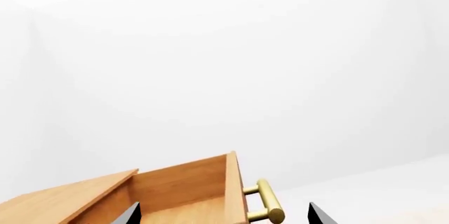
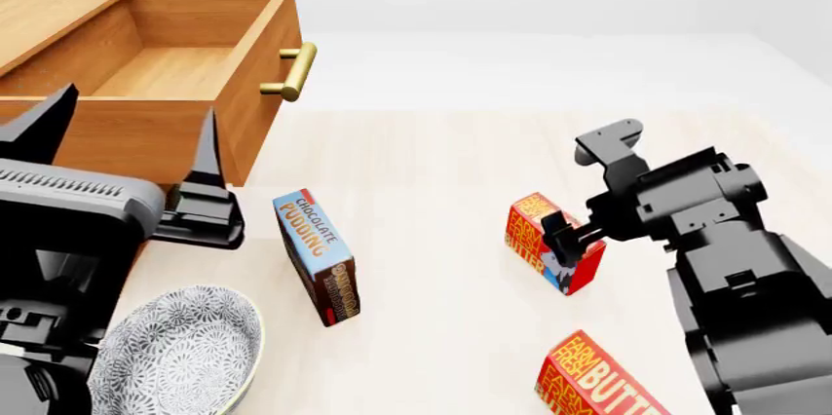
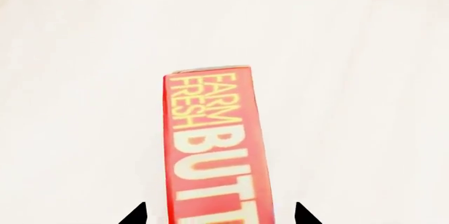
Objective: Put the butter at the front in the top drawer of the cabinet and close it.
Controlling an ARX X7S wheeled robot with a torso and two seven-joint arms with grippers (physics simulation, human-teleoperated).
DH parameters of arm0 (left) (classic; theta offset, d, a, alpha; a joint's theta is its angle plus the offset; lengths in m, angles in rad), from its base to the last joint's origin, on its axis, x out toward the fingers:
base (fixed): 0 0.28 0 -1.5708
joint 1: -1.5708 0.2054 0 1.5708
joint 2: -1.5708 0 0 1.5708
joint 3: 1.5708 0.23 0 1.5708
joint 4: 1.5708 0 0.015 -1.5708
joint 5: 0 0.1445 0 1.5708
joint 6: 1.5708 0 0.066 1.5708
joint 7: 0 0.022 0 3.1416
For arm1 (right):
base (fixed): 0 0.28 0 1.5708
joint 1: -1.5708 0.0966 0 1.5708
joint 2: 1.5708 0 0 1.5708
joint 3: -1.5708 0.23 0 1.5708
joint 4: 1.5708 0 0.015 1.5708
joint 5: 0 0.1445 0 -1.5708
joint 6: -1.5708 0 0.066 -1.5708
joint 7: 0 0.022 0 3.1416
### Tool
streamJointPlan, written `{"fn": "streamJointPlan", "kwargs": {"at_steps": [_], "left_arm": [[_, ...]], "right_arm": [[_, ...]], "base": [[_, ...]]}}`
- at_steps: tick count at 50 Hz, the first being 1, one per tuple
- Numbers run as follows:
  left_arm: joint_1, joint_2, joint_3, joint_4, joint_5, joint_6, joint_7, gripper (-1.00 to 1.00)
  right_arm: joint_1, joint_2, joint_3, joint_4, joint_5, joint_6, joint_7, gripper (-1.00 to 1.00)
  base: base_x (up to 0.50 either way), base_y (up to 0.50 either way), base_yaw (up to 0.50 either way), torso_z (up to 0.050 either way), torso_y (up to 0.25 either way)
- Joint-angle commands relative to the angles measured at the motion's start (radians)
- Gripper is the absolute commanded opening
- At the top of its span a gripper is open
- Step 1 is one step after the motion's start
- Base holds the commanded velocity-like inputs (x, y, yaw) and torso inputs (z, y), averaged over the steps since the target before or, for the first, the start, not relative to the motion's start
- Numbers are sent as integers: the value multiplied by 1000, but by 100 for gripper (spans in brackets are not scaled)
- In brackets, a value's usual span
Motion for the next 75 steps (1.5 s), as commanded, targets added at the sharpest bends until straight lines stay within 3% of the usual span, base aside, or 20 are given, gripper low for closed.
{"fn": "streamJointPlan", "kwargs": {"at_steps": [1, 39, 40, 65, 75], "left_arm": [[2, 5, 9, -7, 17, -2, 12, 100], [5, -6, 3, 16, 11, -9, 3, 100], [9, -6, 2, 14, 11, -5, 4, 100], [13, -6, -12, 12, 5, 14, 4, 100], [6, -1, -14, 15, -7, 6, -1, 100]], "right_arm": [[-7, 0, 2, 0, -3, 1, 1, 100], [-9, 3, 5, 0, -2, -17, -13, 100], [-9, 3, 7, 0, -1, -20, -10, -100], [-3, 9, 12, -1, -4, -55, 17, -100], [-3, 7, 8, -1, -5, -52, 13, -100]], "base": [[0, 0, 0, 0, 0], [0, 0, 0, 19, -109], [0, 0, 0, 0, 0], [0, 0, 0, 0, 0], [0, 0, 0, 0, 160]]}}
